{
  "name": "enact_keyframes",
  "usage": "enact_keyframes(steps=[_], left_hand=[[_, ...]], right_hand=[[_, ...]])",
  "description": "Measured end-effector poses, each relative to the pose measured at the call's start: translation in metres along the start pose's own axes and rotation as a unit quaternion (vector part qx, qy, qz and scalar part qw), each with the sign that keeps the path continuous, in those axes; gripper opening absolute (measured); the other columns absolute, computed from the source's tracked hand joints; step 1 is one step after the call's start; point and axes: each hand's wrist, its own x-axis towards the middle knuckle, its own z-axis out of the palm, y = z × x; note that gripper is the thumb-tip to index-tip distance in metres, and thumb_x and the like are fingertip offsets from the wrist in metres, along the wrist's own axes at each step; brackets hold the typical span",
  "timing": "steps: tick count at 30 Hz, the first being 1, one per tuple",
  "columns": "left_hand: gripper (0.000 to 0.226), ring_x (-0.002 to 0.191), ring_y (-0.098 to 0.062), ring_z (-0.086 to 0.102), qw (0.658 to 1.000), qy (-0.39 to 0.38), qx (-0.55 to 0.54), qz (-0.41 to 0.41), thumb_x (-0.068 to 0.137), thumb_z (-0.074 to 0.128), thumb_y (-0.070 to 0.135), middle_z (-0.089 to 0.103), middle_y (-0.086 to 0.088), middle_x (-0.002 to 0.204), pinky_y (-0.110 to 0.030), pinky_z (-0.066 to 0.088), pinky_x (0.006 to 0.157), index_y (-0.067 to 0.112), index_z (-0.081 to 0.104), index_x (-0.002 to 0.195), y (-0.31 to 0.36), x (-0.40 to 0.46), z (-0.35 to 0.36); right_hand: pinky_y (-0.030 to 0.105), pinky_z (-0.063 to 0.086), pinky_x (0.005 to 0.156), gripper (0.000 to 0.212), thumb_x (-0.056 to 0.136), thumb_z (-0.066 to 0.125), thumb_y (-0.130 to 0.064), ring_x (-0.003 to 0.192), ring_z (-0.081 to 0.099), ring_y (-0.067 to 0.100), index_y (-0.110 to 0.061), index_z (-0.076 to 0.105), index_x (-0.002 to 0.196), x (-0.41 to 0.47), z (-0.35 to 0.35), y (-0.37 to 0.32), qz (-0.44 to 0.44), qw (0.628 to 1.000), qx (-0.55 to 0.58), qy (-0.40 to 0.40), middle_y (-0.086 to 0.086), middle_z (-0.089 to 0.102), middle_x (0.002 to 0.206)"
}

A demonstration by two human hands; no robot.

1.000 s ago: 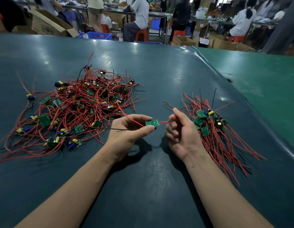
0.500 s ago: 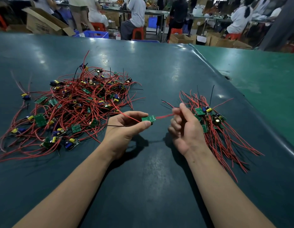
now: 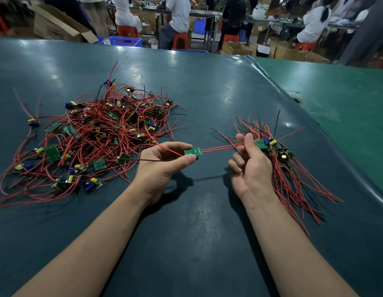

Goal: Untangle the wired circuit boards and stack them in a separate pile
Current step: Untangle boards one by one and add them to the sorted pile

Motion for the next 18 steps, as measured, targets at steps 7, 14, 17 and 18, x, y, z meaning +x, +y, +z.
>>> enact_keyframes(steps=[7,14,17,18], left_hand=[[0.032,0.08,-0.022,0.067,1.0,-0.021,0.004,0.003,0.051,0.088,0.021,0.073,-0.007,0.081,-0.032,0.051,0.086,0.018,0.079,0.081,-0.002,-0.001,-0.003],[0.023,0.066,-0.015,0.067,0.99,0.027,-0.139,-0.018,0.065,0.07,0.0,0.071,-0.005,0.073,-0.026,0.058,0.074,0.005,0.07,0.087,0.001,0.004,-0.002],[0.021,0.064,-0.014,0.066,0.988,-0.001,-0.153,-0.021,0.065,0.068,-0.001,0.07,-0.006,0.072,-0.026,0.058,0.071,0.004,0.068,0.086,0.002,0.002,-0.001],[0.02,0.064,-0.014,0.066,0.987,-0.001,-0.157,-0.019,0.066,0.068,-0.001,0.07,-0.005,0.072,-0.026,0.058,0.071,0.005,0.069,0.085,0.003,0.002,-0.001]], right_hand=[[0.015,0.015,0.032,0.049,0.101,0.048,-0.029,0.029,0.021,0.006,-0.016,0.046,0.054,0.0,0.002,-0.003,0.025,0.999,0.027,0.03,-0.006,0.029,0.041],[0.016,0.03,0.036,0.063,0.065,0.065,-0.057,0.046,0.044,0.006,-0.017,0.061,0.113,-0.013,0.0,-0.002,0.094,0.98,-0.101,-0.143,-0.003,0.058,0.073],[0.017,0.034,0.036,0.047,0.07,0.073,-0.028,0.045,0.051,0.008,-0.015,0.058,0.113,-0.029,0.007,0.014,0.143,0.951,-0.166,-0.22,0.001,0.064,0.072],[0.016,0.034,0.036,0.042,0.072,0.071,-0.026,0.044,0.052,0.009,-0.013,0.058,0.11,-0.03,0.008,0.016,0.16,0.951,-0.156,-0.215,0.001,0.065,0.07]])
